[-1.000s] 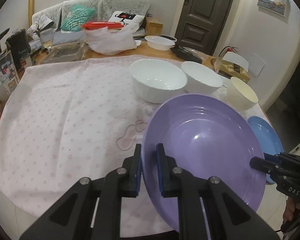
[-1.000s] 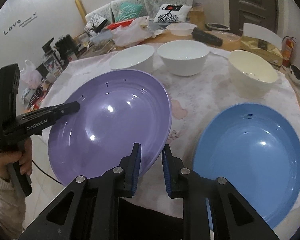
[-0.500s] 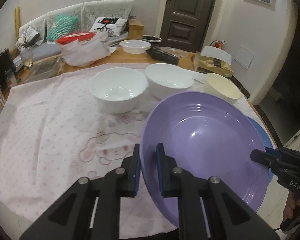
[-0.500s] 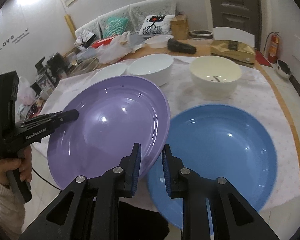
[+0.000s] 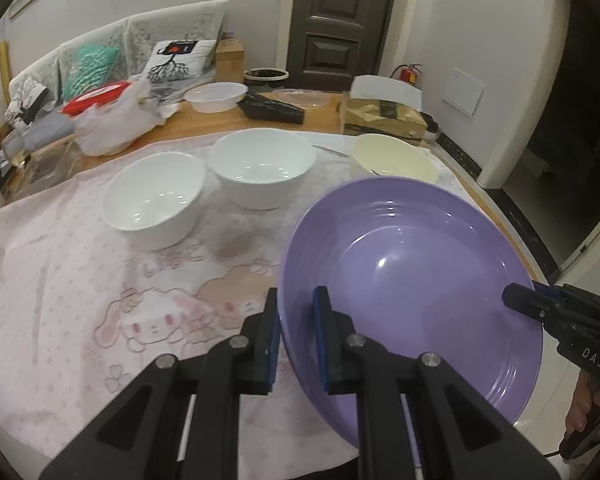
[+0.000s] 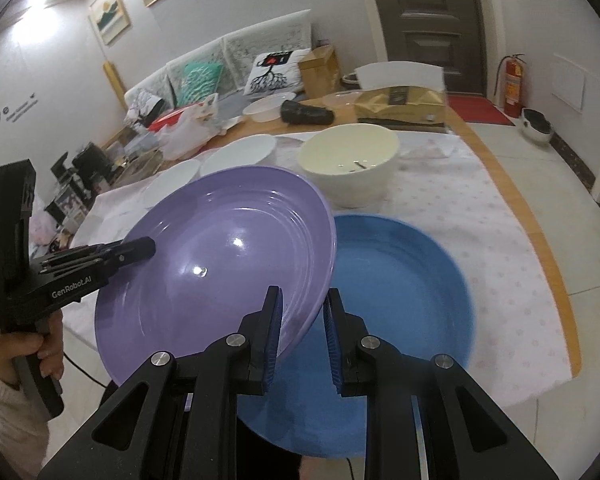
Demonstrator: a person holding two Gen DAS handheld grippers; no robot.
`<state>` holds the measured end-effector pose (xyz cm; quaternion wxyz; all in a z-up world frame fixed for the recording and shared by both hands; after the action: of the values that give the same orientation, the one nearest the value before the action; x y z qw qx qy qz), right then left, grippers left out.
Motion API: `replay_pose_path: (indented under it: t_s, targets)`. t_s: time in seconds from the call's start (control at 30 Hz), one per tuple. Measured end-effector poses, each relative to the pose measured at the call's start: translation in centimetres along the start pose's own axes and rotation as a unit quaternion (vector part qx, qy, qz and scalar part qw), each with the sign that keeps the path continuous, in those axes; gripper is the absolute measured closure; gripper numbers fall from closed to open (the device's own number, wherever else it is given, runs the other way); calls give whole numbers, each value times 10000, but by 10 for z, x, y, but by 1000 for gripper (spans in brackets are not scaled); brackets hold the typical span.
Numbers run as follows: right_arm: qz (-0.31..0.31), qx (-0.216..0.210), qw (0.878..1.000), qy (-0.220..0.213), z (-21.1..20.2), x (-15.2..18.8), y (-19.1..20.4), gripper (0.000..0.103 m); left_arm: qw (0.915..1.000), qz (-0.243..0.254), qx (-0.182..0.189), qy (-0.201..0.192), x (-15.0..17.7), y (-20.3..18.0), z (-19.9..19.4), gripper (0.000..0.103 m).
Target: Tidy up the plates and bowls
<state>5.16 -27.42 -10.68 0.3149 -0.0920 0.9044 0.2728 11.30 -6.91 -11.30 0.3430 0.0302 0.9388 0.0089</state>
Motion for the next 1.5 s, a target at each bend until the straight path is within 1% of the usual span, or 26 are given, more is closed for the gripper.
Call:
replay_pose_path:
  t_s: [0.2, 0.37, 0.6, 0.77, 0.9, 1.07, 1.2, 1.27, 1.5]
  targets:
    - [195, 182, 9996, -71, -13, 4, -27, 87, 9996, 254, 114, 59, -5, -32, 8, 91]
    - [344, 298, 9989, -107, -21, 8, -46, 87, 9987, 453, 209, 139, -6, -50, 16, 90]
    - [440, 372, 9983, -44, -24, 14, -62, 87, 9958, 878, 172, 216, -4, -70, 23, 89]
    - [451, 378, 9983, 43, -20, 20, -64, 87, 9942, 1045, 54, 231, -1, -73, 27, 88]
    - [439, 408, 9982, 80, -18, 22, -66, 87, 9929, 1162, 28, 257, 2, -77, 29, 87]
    - [401, 446, 9981, 132, -16, 22, -66, 87, 9920, 1228, -44, 296, 3, -79, 35, 86]
    - [299, 545, 9979, 164, -15, 22, -63, 87, 9918, 1239, -46, 319, 4, -79, 37, 86]
    - [230, 579, 9978, 214, -13, 22, -61, 85, 9916, 1246, -52, 336, 5, -79, 39, 86]
    - [-143, 938, 9949, 357, -10, 21, -50, 85, 9913, 1263, -61, 361, 7, -80, 42, 85]
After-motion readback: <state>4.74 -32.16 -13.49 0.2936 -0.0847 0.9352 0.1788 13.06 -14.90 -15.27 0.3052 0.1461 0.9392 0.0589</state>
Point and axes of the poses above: each gripper's, at about its wrist camera, not at the fingertips, and z roughly the way its jaws point, y to its left, x to its underside, the point moved 2 cm from there along z, roughly the way its jaws point, and after that the axes turned 11 degrees about -x, right-handed, at the moved point
